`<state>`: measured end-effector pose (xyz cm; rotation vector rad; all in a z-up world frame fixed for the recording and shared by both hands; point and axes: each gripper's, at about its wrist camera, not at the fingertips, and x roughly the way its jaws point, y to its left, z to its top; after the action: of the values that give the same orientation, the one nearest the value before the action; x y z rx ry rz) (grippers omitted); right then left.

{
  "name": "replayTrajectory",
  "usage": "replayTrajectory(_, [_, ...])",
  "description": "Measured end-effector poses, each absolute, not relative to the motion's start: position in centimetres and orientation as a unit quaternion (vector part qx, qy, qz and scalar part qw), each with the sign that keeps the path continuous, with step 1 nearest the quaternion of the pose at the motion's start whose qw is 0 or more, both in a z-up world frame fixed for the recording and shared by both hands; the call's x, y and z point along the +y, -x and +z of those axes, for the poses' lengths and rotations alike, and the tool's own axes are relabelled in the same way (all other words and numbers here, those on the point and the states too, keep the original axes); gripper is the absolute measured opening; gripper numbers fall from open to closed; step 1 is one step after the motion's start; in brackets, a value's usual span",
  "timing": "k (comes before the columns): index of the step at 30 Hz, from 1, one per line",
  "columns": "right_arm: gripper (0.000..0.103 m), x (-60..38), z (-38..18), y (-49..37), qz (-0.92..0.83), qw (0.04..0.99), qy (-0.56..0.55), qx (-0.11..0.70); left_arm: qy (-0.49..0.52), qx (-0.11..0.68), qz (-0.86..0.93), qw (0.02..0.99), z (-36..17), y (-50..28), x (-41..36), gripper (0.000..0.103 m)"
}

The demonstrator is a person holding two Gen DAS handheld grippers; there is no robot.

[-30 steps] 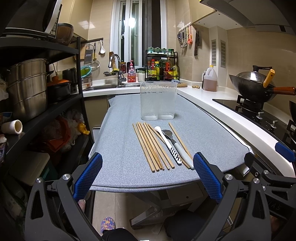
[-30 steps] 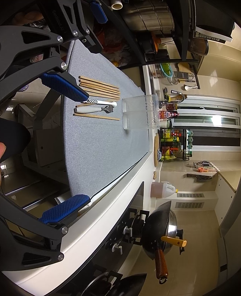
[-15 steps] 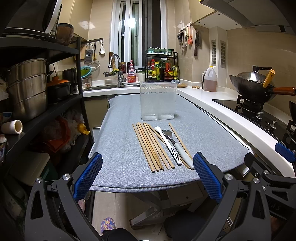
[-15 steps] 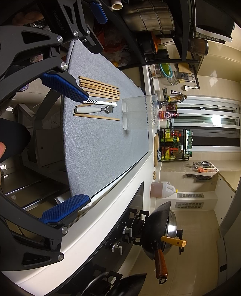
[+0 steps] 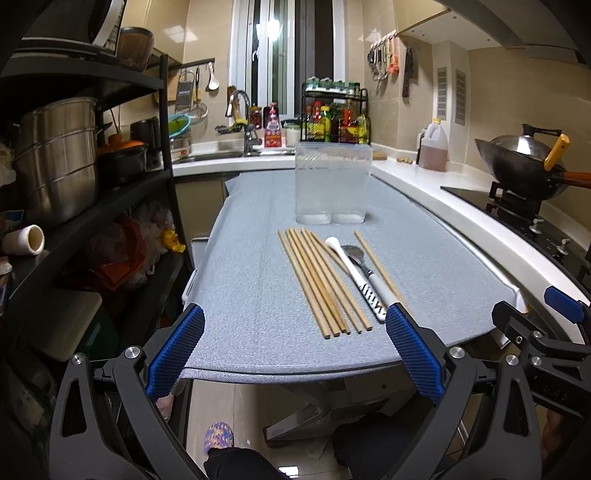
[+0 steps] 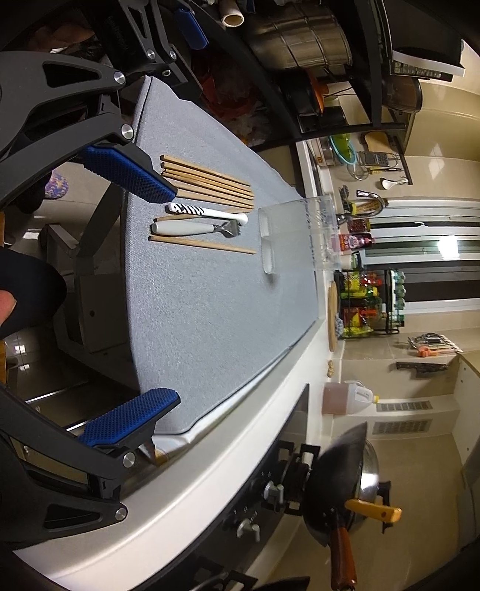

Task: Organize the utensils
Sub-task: 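Grasp a wooden chopstick with the left tool while the right tool grasps the loose chopstick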

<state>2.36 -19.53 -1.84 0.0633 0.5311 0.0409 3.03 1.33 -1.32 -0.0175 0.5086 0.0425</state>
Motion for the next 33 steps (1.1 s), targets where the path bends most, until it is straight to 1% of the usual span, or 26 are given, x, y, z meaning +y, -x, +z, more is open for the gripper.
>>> replayTrajectory(5, [0.098,-19.5,-3.7,-5.3,0.036,0.956,-0.041,0.287,0.009,0.278,0.036,0.96,-2.9,-4.9,2.1,0.095])
replayTrajectory(7, [0.088,-19.1,-4.6,-6.5,0.044,0.953,-0.036,0.299,0.01,0.284,0.041,0.958,-3.3,-5.2,2.5,0.095])
replayTrajectory(8, [0.08,-18.9,-5.2,-7.2,0.05,0.95,-0.032,0.308,0.01,0.288,0.046,0.956,-3.5,-5.5,2.7,0.095])
replayTrajectory(9, [0.074,-18.6,-5.7,-7.7,0.059,0.946,-0.03,0.316,0.01,0.29,0.049,0.956,-3.6,-5.7,2.8,0.095])
replayTrajectory(11, [0.068,-18.0,-6.5,-8.4,0.077,0.941,-0.028,0.329,0.01,0.297,0.054,0.953,-3.9,-6.2,2.9,0.095])
replayTrajectory(14, [0.065,-17.1,-7.3,-9.1,0.086,0.941,-0.013,0.328,0.008,0.302,0.059,0.952,-4.3,-6.9,3.0,0.095])
replayTrajectory(16, [0.06,-16.8,-7.7,-9.5,0.086,0.941,-0.009,0.329,0.005,0.305,0.061,0.951,-4.4,-7.4,2.9,0.095])
replayTrajectory(27, [0.061,-16.7,-8.3,-10.2,0.097,0.939,-0.013,0.329,-0.006,0.315,0.059,0.947,-5.3,-9.2,1.9,0.095])
replayTrajectory(33, [0.062,-16.1,-8.7,-10.6,0.091,0.946,0.013,0.312,-0.015,0.326,0.061,0.943,-6.8,-10.1,1.7,0.095])
